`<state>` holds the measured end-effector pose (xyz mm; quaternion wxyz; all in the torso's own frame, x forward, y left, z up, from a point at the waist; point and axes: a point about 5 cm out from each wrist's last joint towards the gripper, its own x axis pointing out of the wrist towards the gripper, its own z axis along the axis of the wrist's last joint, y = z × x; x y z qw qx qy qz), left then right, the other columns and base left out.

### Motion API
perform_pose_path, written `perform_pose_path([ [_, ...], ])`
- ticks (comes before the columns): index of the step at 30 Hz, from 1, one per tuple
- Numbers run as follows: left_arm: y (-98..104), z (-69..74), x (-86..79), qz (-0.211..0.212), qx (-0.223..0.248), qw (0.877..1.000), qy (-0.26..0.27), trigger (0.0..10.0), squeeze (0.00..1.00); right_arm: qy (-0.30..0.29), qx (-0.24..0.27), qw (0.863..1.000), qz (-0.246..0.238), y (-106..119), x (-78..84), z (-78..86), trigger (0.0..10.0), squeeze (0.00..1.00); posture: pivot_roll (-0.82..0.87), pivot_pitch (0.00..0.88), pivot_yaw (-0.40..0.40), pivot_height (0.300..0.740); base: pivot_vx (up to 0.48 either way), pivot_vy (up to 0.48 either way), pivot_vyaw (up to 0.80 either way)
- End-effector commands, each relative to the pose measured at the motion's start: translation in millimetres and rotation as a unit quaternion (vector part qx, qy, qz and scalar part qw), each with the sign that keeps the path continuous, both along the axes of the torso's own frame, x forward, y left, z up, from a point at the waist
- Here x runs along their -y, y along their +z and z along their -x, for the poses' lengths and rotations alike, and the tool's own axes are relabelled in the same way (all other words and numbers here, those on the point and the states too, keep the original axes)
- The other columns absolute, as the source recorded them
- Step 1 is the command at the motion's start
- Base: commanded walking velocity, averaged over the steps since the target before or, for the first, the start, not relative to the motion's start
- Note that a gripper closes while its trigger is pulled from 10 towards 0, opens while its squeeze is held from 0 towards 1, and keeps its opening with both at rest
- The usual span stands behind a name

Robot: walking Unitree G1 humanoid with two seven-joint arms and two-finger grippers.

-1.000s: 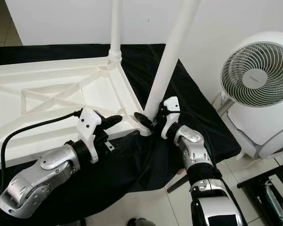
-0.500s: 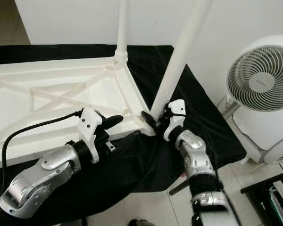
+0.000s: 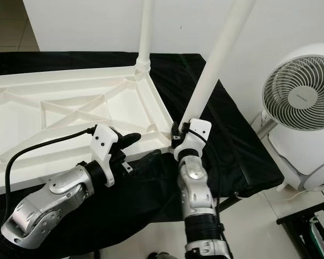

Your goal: Building children table

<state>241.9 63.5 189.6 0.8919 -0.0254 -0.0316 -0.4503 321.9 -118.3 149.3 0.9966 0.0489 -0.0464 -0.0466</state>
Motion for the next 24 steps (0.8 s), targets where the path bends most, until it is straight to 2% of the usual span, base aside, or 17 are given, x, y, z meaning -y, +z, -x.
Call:
perform_pose_path([
  [1,0,6.3,7.4,-0.006,0.008,0.997,-0.072,10.0,0.00,-0.017,-0.042,0.999,0.006,-18,8.4,4.7,10.0,0.00,0.10,0.118,-0.134,0.740,0.000,0.000,0.00],
  [2,-2,5.9,7.3,-0.010,0.007,0.998,-0.069,10.0,0.00,-0.006,-0.035,0.999,-0.003,-17,11.3,5.4,10.0,1.00,0.10,0.118,-0.136,0.740,0.000,0.000,0.00],
  [5,-2,3.9,7.0,-0.015,0.010,0.998,-0.059,10.0,0.00,-0.007,-0.015,1.000,-0.006,-11,21.8,6.9,10.0,1.00,0.10,0.117,-0.138,0.740,0.000,0.000,0.00],
  [11,-3,1.8,6.8,-0.017,0.013,0.999,-0.050,10.0,0.00,-0.016,0.006,1.000,-0.006,-6,27.9,10.3,10.0,1.00,0.10,0.117,-0.137,0.740,0.000,0.000,0.00],
  [14,-4,0.0,5.6,-0.020,0.014,0.999,-0.045,10.0,0.00,-0.008,0.025,1.000,-0.006,-3,30.5,19.2,10.0,1.00,0.10,0.122,-0.132,0.740,0.000,0.000,0.00],
  [15,-5,-0.9,4.3,-0.025,0.015,0.999,-0.040,10.0,0.00,0.011,0.028,0.999,-0.013,-5,30.4,25.6,10.0,0.00,0.09,0.127,-0.128,0.740,0.000,0.000,0.00],
  [16,-5,-0.9,4.3,-0.025,0.015,0.999,-0.040,10.0,0.00,0.011,0.028,0.999,-0.013,-5,30.4,25.6,10.0,0.00,0.09,0.127,-0.128,0.740,0.000,0.000,0.00],
  [19,-12,-4.9,-0.2,-0.055,0.012,0.998,-0.023,10.0,0.00,0.040,0.039,0.998,-0.028,-9,39.9,48.8,10.0,0.00,0.08,0.141,-0.111,0.740,0.000,0.000,0.00],
  [20,-12,-4.9,-0.2,-0.055,0.012,0.998,-0.023,10.0,0.00,0.040,0.039,0.998,-0.028,-9,39.9,48.8,10.0,0.00,0.08,0.141,-0.111,0.740,0.000,0.000,0.00],
  [23,-26,-11.6,-7.2,-0.107,-0.001,0.994,0.004,10.0,0.00,0.054,0.041,0.997,-0.031,-12,49.9,70.3,10.0,0.00,0.07,0.155,-0.096,0.740,0.000,0.000,0.00],
  [24,-26,-11.6,-7.2,-0.107,-0.001,0.994,0.004,10.0,0.00,0.054,0.041,0.997,-0.031,-12,49.9,70.3,10.0,0.00,0.07,0.155,-0.096,0.740,0.000,0.000,0.00],
])
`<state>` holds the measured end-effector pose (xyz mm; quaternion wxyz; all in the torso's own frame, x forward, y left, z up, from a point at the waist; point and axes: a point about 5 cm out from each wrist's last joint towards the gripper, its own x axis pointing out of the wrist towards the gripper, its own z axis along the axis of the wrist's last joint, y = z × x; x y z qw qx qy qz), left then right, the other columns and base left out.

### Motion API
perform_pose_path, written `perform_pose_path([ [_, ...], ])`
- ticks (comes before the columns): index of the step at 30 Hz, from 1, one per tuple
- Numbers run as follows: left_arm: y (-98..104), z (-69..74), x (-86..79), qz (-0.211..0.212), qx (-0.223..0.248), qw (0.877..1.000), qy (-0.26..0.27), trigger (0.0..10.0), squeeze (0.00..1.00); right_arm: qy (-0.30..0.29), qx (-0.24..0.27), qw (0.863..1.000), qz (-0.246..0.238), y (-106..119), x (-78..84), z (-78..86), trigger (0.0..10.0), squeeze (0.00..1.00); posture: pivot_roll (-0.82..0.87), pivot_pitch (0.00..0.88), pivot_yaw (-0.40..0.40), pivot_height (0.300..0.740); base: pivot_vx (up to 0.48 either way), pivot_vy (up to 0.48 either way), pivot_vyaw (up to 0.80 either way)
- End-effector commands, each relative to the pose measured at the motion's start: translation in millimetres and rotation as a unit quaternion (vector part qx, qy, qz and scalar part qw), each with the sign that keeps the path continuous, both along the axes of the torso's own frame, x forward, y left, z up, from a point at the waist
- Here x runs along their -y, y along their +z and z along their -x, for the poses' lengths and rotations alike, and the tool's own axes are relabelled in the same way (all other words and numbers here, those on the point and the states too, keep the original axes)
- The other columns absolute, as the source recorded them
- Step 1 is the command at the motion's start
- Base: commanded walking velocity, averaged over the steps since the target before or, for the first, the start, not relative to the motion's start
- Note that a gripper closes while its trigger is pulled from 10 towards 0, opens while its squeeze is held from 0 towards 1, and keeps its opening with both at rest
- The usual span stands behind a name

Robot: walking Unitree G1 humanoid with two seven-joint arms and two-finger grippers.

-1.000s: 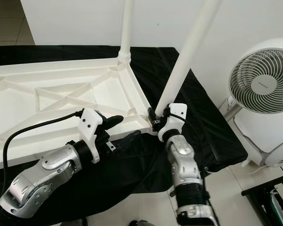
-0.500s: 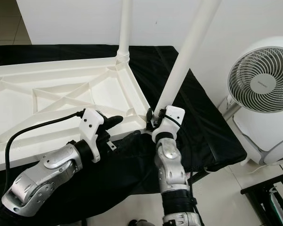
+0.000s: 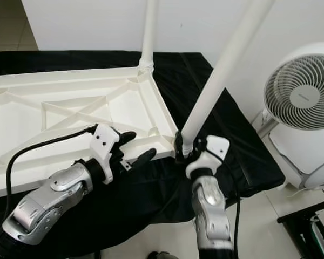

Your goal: Building children table

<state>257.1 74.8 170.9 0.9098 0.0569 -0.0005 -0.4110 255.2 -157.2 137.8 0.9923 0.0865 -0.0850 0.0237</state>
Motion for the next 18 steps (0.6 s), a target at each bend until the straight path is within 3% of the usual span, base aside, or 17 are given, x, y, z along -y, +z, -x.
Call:
perform_pose_path([
  [1,-10,2.0,2.5,-0.030,-0.016,0.999,-0.034,10.0,0.00,-0.015,-0.003,1.000,-0.001,-2,12.9,7.0,10.0,0.00,0.07,0.155,-0.096,0.740,0.000,0.000,0.00],
  [6,-16,-2.0,-1.0,-0.050,-0.025,0.998,-0.025,10.0,0.00,-0.012,0.008,0.999,-0.049,4,25.4,15.0,10.0,0.00,0.05,0.169,-0.062,0.740,0.000,0.000,0.00],
  [9,-17,-2.5,-1.7,-0.056,-0.026,0.998,-0.026,10.0,0.00,-0.011,0.013,0.998,-0.053,6,27.5,16.2,10.0,0.00,0.05,0.169,-0.062,0.740,0.000,0.000,0.00],
  [12,-15,-7.8,-7.2,-0.064,-0.023,0.998,-0.017,10.0,0.00,0.081,0.026,0.996,-0.037,11,19.3,26.3,10.0,0.00,0.04,0.177,-0.047,0.740,0.000,0.000,0.00],
  [18,-13,-13.0,-15.1,-0.075,-0.017,0.997,-0.004,10.0,0.00,0.160,0.013,0.986,-0.041,11,19.6,36.2,10.0,0.00,0.04,0.191,-0.026,0.740,0.000,0.000,0.00],
])
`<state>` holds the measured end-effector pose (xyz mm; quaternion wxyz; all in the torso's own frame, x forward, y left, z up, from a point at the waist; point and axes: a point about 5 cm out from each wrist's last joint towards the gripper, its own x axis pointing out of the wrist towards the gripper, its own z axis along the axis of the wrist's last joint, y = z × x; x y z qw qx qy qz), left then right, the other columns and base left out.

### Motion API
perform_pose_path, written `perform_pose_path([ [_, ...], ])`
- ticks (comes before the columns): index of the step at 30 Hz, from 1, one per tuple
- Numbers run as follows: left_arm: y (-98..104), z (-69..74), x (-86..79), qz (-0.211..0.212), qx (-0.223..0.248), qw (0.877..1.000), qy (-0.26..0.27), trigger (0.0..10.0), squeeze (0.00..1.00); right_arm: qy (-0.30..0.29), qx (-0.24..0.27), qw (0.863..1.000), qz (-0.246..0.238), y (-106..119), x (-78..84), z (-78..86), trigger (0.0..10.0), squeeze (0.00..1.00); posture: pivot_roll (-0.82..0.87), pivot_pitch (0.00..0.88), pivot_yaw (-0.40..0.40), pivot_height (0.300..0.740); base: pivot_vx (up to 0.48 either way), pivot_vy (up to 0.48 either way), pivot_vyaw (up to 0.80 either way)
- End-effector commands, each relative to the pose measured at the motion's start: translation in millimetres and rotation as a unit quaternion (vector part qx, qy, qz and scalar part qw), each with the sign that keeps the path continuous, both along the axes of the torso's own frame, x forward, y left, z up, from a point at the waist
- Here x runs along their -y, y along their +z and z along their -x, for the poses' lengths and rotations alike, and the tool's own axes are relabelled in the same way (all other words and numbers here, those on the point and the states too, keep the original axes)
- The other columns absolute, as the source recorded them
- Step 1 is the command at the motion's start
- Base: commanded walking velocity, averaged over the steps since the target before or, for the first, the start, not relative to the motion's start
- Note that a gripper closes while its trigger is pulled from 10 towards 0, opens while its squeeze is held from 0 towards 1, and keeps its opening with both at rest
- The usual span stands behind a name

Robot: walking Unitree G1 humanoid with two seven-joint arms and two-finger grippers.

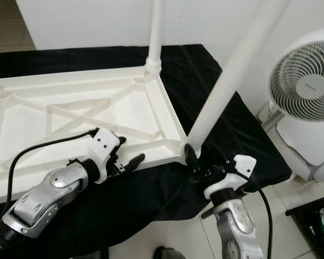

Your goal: Building children table

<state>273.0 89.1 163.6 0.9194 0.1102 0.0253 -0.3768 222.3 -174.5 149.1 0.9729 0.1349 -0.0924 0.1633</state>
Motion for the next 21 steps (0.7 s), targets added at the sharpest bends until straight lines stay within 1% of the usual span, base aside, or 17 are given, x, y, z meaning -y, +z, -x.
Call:
perform_pose_path([
  [1,-4,0.2,-4.6,-0.020,-0.019,0.999,-0.032,10.0,0.00,0.039,-0.013,0.999,0.008,-1,7.3,6.9,10.0,0.00,0.04,0.193,-0.022,0.740,0.000,0.000,0.00],
  [2,-4,0.2,-4.6,-0.020,-0.019,0.999,-0.032,10.0,0.00,0.039,-0.013,0.999,0.008,-1,7.3,6.9,10.0,0.00,0.04,0.193,-0.022,0.740,0.000,0.000,0.00],
  [4,-3,-3.7,-9.8,-0.027,-0.017,0.999,-0.019,10.0,0.00,0.067,-0.024,0.997,0.024,-2,13.5,11.6,10.0,0.00,0.04,0.195,-0.021,0.740,0.000,0.000,0.00],
  [5,-3,-5.3,-11.4,-0.030,-0.017,0.999,-0.015,10.0,0.00,0.070,-0.028,0.997,0.029,-3,16.3,12.3,10.0,0.00,0.04,0.195,-0.021,0.740,0.000,0.000,0.00],
  [7,-3,-5.3,-11.4,-0.030,-0.017,0.999,-0.015,10.0,0.00,0.070,-0.028,0.997,0.029,-3,16.3,12.3,10.0,0.00,0.04,0.195,-0.021,0.740,0.000,0.000,0.00],
  [8,-3,-7.2,-13.4,-0.035,-0.018,0.999,-0.010,10.0,0.00,0.081,-0.029,0.996,0.033,-2,17.7,12.7,10.0,0.00,0.04,0.196,-0.018,0.740,0.000,0.000,0.00],
  [10,-4,-9.8,-16.4,-0.045,-0.022,0.999,-0.001,10.0,0.00,0.123,-0.031,0.991,0.028,2,16.6,14.5,10.0,0.00,0.04,0.196,-0.014,0.740,0.000,0.000,0.00],
  [11,-4,-9.8,-16.4,-0.045,-0.022,0.999,-0.001,10.0,0.00,0.123,-0.031,0.991,0.028,2,16.6,14.5,10.0,0.00,0.04,0.196,-0.014,0.740,0.000,0.000,0.00],
  [12,-4,-10.6,-18.1,-0.047,-0.025,0.999,0.004,10.0,0.00,0.140,-0.029,0.989,0.032,5,16.2,14.3,10.0,0.00,0.05,0.195,-0.005,0.740,0.000,0.000,0.00],
  [14,-4,-10.6,-18.1,-0.047,-0.025,0.999,0.004,10.0,0.00,0.140,-0.029,0.989,0.032,5,16.2,14.3,10.0,0.00,0.05,0.195,-0.005,0.740,0.000,0.000,0.00],
  [15,-4,-13.8,-21.2,-0.051,-0.027,0.998,0.017,10.0,0.00,0.177,-0.023,0.983,0.047,10,16.4,10.6,0.0,0.00,0.05,0.197,-0.001,0.740,0.000,0.000,0.00],
  [16,-4,-13.8,-21.2,-0.051,-0.027,0.998,0.017,10.0,0.00,0.177,-0.023,0.983,0.047,10,16.4,10.6,0.0,0.00,0.05,0.197,-0.001,0.740,0.000,0.000,0.00],
  [18,-5,-16.7,-23.5,-0.056,-0.031,0.998,0.028,10.0,0.00,0.206,-0.020,0.977,0.056,14,17.1,6.6,0.0,0.00,0.05,0.197,-0.001,0.740,0.000,0.000,0.00],
  [19,-5,-16.7,-23.5,-0.056,-0.031,0.998,0.028,10.0,0.00,0.206,-0.020,0.977,0.056,14,17.1,6.6,0.0,0.00,0.05,0.197,-0.001,0.740,0.000,0.000,0.00],
  [21,-5,-19.1,-27.2,-0.063,-0.033,0.997,0.037,10.0,0.00,0.224,-0.013,0.972,0.065,20,18.4,1.1,0.0,0.00,0.06,0.199,-0.001,0.740,0.000,0.000,0.00],
])
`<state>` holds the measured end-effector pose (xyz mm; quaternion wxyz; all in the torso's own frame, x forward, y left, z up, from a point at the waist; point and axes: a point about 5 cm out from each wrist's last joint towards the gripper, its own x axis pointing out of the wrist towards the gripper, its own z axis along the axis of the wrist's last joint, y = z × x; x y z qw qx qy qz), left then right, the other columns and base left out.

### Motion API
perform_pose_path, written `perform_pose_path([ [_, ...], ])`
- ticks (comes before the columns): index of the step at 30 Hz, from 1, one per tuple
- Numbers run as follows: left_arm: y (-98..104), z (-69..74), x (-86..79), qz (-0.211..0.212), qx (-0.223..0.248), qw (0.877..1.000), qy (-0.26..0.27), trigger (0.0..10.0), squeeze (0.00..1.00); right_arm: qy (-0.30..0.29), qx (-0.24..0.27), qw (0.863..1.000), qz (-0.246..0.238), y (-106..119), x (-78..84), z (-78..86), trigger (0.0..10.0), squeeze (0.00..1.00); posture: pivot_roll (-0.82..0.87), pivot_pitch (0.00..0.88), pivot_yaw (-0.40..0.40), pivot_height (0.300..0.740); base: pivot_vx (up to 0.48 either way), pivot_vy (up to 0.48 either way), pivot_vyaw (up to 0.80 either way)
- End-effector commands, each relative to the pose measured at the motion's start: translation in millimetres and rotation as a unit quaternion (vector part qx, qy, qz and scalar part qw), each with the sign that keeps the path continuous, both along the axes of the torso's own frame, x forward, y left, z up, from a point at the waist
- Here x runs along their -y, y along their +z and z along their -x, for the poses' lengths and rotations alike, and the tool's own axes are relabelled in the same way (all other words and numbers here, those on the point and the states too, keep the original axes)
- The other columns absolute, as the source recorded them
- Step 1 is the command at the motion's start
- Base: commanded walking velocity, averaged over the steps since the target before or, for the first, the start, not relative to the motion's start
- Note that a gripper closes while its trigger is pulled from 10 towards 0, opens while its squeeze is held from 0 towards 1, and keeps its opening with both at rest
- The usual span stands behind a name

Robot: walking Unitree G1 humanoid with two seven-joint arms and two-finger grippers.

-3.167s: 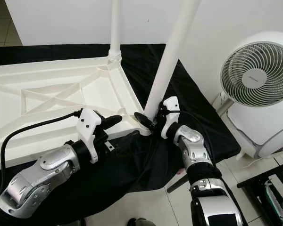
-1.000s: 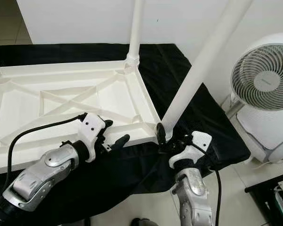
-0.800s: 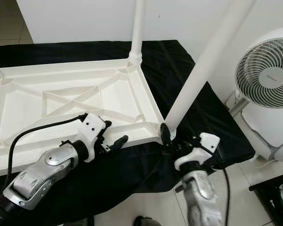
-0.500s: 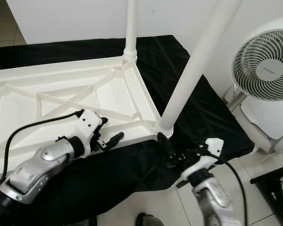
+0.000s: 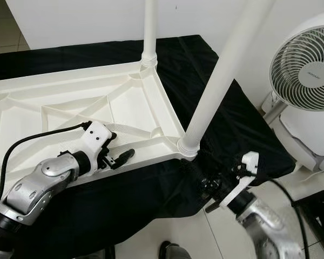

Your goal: Building children table

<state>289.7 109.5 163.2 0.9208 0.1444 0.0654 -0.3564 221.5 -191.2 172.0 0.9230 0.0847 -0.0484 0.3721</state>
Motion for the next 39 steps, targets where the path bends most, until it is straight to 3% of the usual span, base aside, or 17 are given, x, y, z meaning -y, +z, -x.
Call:
perform_pose_path([
  [1,-4,-3.9,-9.3,-0.023,-0.011,0.999,0.021,10.0,0.00,0.024,-0.013,1.000,-0.001,0,2.7,-3.5,0.0,0.00,0.07,0.203,-0.007,0.740,0.000,0.000,0.00],
  [4,-4,-5.6,-11.8,-0.030,-0.011,0.999,0.027,10.0,0.00,0.038,-0.014,0.999,-0.002,5,4.0,-7.0,0.0,0.00,0.07,0.203,-0.007,0.740,0.000,0.000,0.00],
  [5,-4,-7.2,-13.9,-0.036,-0.012,0.999,0.037,10.0,0.00,0.048,-0.017,0.999,0.002,6,4.5,-9.4,8.6,0.00,0.08,0.207,-0.011,0.740,0.000,0.000,0.00],
  [7,-4,-8.3,-15.1,-0.040,-0.014,0.998,0.043,10.0,0.00,0.056,-0.021,0.998,0.006,6,5.0,-10.6,8.6,0.00,0.08,0.207,-0.011,0.740,0.000,0.000,0.00],
  [8,-4,-10.0,-16.5,-0.048,-0.018,0.997,0.054,10.0,0.00,0.073,-0.027,0.997,0.007,7,5.5,-12.4,10.0,0.00,0.09,0.212,-0.025,0.740,0.000,0.000,0.00],
  [9,-3,-13.2,-19.2,-0.057,-0.021,0.996,0.072,8.3,0.00,0.085,-0.029,0.996,0.015,9,7.3,-16.6,10.0,0.00,0.09,0.212,-0.025,0.740,0.000,0.000,0.00],
  [10,-2,-15.5,-20.8,-0.061,-0.022,0.994,0.085,4.9,0.00,0.094,-0.028,0.995,0.023,11,9.7,-20.7,10.0,0.00,0.10,0.217,-0.033,0.740,0.000,0.000,0.00],
  [11,-2,-15.5,-20.8,-0.061,-0.022,0.994,0.085,4.9,0.00,0.094,-0.028,0.995,0.023,11,9.7,-20.7,10.0,0.00,0.10,0.217,-0.033,0.740,0.000,0.000,0.00],
  [12,1,-17.3,-22.7,-0.066,-0.020,0.993,0.098,0.0,0.00,0.102,-0.028,0.994,0.030,13,12.2,-25.2,10.0,0.00,0.10,0.218,-0.038,0.740,0.000,0.000,0.00],
  [18,6,-18.5,-24.8,-0.064,-0.011,0.991,0.116,0.0,0.00,0.114,-0.023,0.993,0.038,19,16.1,-32.1,10.0,0.00,0.11,0.224,-0.047,0.740,0.000,0.000,0.00],
  [22,19,-17.1,-25.4,-0.063,0.003,0.988,0.142,0.0,0.00,0.111,-0.009,0.993,0.042,32,23.4,-53.8,10.0,0.00,0.13,0.240,-0.072,0.740,0.000,0.000,0.00],
  [29,29,-15.6,-18.0,-0.048,0.017,0.988,0.147,0.0,0.00,0.107,-0.003,0.993,0.043,37,26.6,-68.7,10.0,0.00,0.13,0.248,-0.081,0.740,0.000,0.000,0.00],
  [30,33,-11.7,-8.6,-0.033,0.012,0.990,0.134,6.7,0.00,0.122,-0.007,0.991,0.047,37,27.4,-74.4,10.0,0.00,0.13,0.252,-0.083,0.740,0.000,0.000,0.00],
  [31,33,-11.7,-8.6,-0.033,0.012,0.990,0.134,6.7,0.00,0.122,-0.007,0.991,0.047,37,27.4,-74.4,10.0,0.00,0.13,0.252,-0.083,0.740,0.000,0.000,0.00],
  [32,36,-3.2,4.4,-0.019,0.005,0.995,0.098,10.0,0.00,0.146,-0.014,0.988,0.054,36,28.4,-78.2,10.0,0.00,0.13,0.256,-0.085,0.740,0.000,0.000,0.00],
  [36,43,24.7,37.0,0.034,-0.005,0.999,-0.015,10.0,0.00,0.183,-0.027,0.980,0.078,36,32.3,-95.9,10.0,0.00,0.14,0.264,-0.088,0.740,0.000,0.000,0.00],
  [39,46,29.0,41.5,0.046,-0.006,0.998,-0.032,10.0,0.00,0.179,-0.025,0.980,0.080,37,32.3,-102.0,10.0,0.00,0.14,0.264,-0.088,0.740,0.000,0.000,0.00],
])
